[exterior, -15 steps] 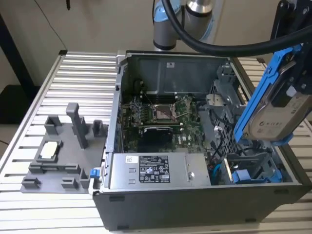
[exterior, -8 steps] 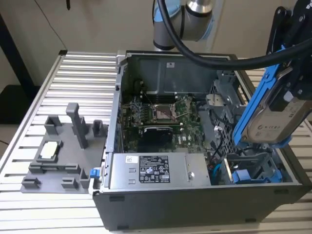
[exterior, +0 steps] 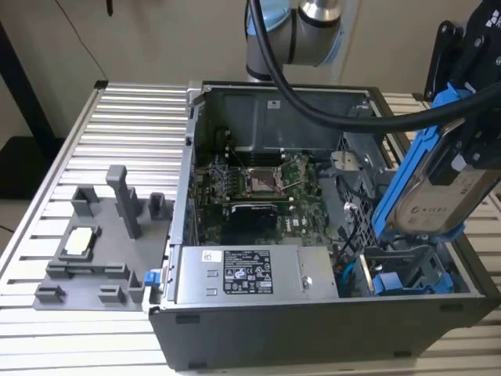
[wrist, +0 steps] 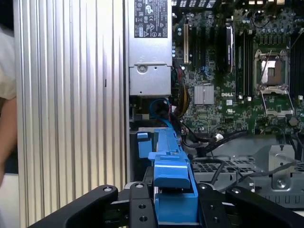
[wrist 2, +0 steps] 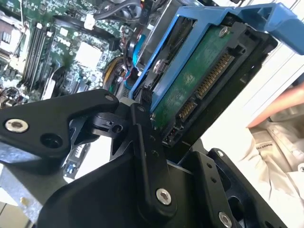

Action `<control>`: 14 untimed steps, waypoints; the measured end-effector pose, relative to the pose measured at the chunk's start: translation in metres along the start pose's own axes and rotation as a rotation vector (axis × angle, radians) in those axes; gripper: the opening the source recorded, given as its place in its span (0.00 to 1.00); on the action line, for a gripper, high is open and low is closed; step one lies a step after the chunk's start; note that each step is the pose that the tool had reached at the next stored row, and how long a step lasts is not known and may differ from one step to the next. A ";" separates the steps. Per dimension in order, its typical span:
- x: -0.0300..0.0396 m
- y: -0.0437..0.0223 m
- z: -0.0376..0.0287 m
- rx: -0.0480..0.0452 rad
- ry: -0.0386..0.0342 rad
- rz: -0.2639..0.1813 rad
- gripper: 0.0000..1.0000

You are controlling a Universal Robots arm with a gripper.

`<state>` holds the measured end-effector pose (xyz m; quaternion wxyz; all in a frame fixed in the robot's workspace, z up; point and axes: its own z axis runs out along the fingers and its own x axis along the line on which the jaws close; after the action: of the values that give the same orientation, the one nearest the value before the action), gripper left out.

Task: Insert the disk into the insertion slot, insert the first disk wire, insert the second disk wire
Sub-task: 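Insert the disk into the insertion slot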

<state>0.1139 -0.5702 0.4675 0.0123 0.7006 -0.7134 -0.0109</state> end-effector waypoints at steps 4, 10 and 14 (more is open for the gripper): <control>0.0000 -0.0009 0.0035 0.0000 -0.0001 0.000 0.33; 0.0001 -0.0024 0.0083 0.0000 -0.0002 0.000 0.33; 0.0002 -0.0032 0.0115 0.0000 -0.0005 0.000 0.33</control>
<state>0.1168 -0.5704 0.4559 0.0121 0.7006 -0.7134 -0.0111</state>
